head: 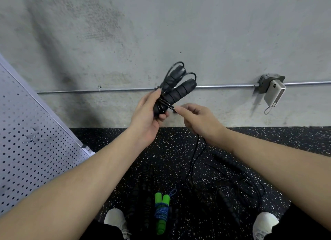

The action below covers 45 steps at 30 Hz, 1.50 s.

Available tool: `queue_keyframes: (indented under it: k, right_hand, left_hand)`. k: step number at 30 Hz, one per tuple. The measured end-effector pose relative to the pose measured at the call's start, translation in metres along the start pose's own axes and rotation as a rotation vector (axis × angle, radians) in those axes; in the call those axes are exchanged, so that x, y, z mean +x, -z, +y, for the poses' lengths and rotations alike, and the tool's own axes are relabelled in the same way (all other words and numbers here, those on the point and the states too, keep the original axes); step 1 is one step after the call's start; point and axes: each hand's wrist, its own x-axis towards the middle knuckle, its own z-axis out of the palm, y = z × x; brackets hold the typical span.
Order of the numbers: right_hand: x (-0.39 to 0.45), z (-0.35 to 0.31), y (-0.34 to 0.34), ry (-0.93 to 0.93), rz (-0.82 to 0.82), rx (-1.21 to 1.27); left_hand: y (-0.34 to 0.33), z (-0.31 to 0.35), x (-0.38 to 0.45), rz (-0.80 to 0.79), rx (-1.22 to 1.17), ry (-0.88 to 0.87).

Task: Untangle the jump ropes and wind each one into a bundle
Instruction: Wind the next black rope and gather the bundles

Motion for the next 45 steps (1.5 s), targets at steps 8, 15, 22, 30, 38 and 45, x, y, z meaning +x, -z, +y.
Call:
queue_keyframes:
  k: [8, 15, 22, 30, 38, 45]
  right_hand:
    - [0.001, -0.002, 0.048, 0.223, -0.285, -0.7]
    - [0.016, 0.016, 0.08, 0.017, -0.131, -0.878]
    - [0.018, 0.002, 0.074, -0.065, -0.065, -0.613]
    - [0.016, -0.005, 0.054, -0.054, 0.031, -0.598]
    - [0.007, -0.015, 0.027, -0.133, 0.144, -0.25]
    - [0.003, -0.018, 0.016, -0.305, 0.1, 0.041]
  left_hand:
    - [0.024, 0.029, 0.011, -0.168, -0.115, 0.178]
    - [0.02, 0.011, -0.009, -0.366, 0.265, 0.443]
    - [0.007, -0.002, -0.009, -0.408, 0.774, 0.374]
    - [0.0, -0.022, -0.002, -0.213, 0.832, 0.102]
    - [-0.006, -0.025, -0.006, 0.001, 0.392, -0.089]
    - [-0.013, -0.027, -0.017, 0.053, 0.056, -0.04]
